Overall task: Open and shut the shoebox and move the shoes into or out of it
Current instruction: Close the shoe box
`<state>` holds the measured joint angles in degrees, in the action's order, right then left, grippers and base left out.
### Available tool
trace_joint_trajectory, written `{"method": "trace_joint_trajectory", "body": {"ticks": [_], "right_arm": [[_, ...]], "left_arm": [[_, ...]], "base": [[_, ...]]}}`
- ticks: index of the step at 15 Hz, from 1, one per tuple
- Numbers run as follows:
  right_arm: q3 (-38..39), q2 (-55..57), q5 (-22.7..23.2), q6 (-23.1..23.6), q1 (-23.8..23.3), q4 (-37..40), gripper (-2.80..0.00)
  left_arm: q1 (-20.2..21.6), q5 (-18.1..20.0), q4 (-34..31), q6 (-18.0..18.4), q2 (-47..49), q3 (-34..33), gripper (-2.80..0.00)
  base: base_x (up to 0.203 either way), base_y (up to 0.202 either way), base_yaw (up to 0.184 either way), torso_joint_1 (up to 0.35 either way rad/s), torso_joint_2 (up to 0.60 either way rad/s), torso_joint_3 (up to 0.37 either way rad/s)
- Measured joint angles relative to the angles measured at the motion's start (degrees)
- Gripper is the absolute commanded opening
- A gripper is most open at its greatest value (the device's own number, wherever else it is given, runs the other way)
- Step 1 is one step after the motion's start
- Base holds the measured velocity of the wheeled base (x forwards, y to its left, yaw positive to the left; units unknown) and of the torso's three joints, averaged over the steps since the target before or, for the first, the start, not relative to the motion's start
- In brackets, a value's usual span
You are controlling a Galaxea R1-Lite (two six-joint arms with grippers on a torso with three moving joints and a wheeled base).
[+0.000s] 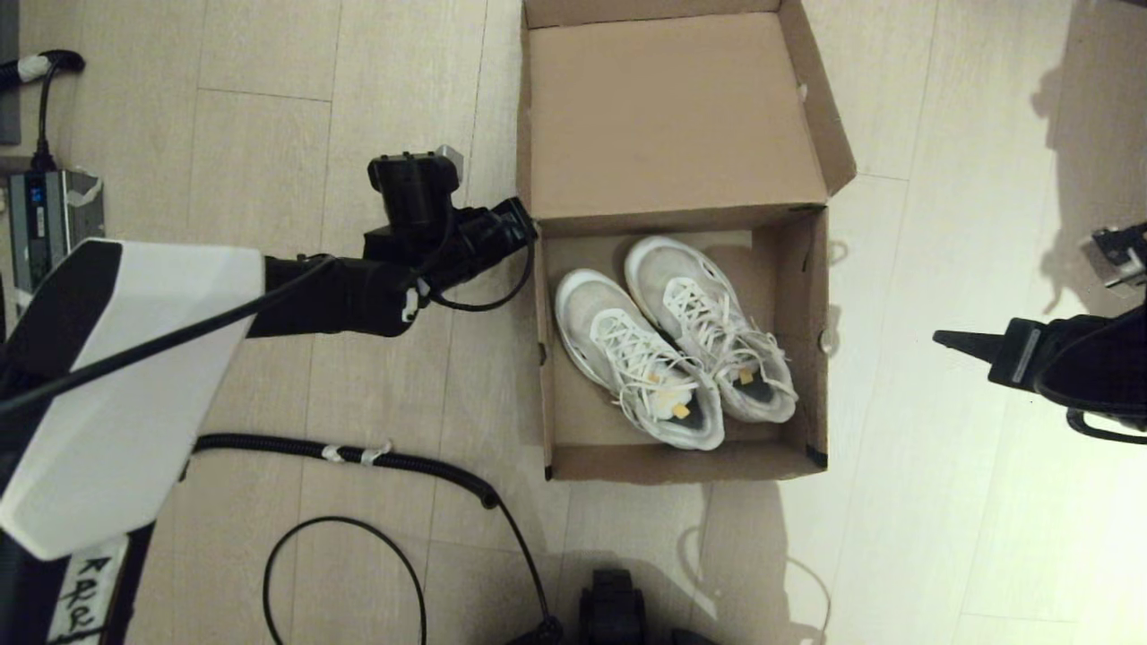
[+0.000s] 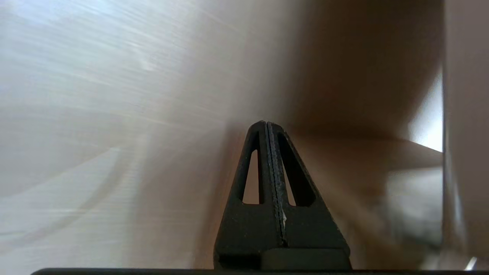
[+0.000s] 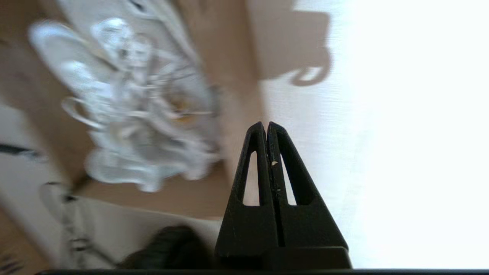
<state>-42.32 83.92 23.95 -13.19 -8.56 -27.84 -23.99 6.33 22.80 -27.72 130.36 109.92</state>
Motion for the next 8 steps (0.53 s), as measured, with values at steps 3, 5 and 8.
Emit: {"method": "trace_joint_trajectory", "body": {"ticks": [3, 5, 8], "right_arm": [[0.5, -0.2, -0.2, 4.0, -6.5, 1.1, -2.8], [0.6, 0.1, -1.3, 4.2, -8.0, 1.2, -2.8], [-1.4, 2.7, -8.1, 4.2, -8.6, 1.2, -2.8]], "left_arm": [[-2.0, -0.2, 0.7, 0.0, 0.9, 0.8, -2.8], [-3.7, -0.6, 0.9, 0.4, 1.1, 0.8, -2.8], [-4.7, -5.0, 0.9, 1.2, 0.7, 0.7, -2.8]], "base": [[0.0, 0.0, 0.0, 0.0, 0.0, 0.0], [0.0, 0.0, 0.0, 0.0, 0.0, 0.0], [0.0, 0.0, 0.0, 0.0, 0.0, 0.0]]}}
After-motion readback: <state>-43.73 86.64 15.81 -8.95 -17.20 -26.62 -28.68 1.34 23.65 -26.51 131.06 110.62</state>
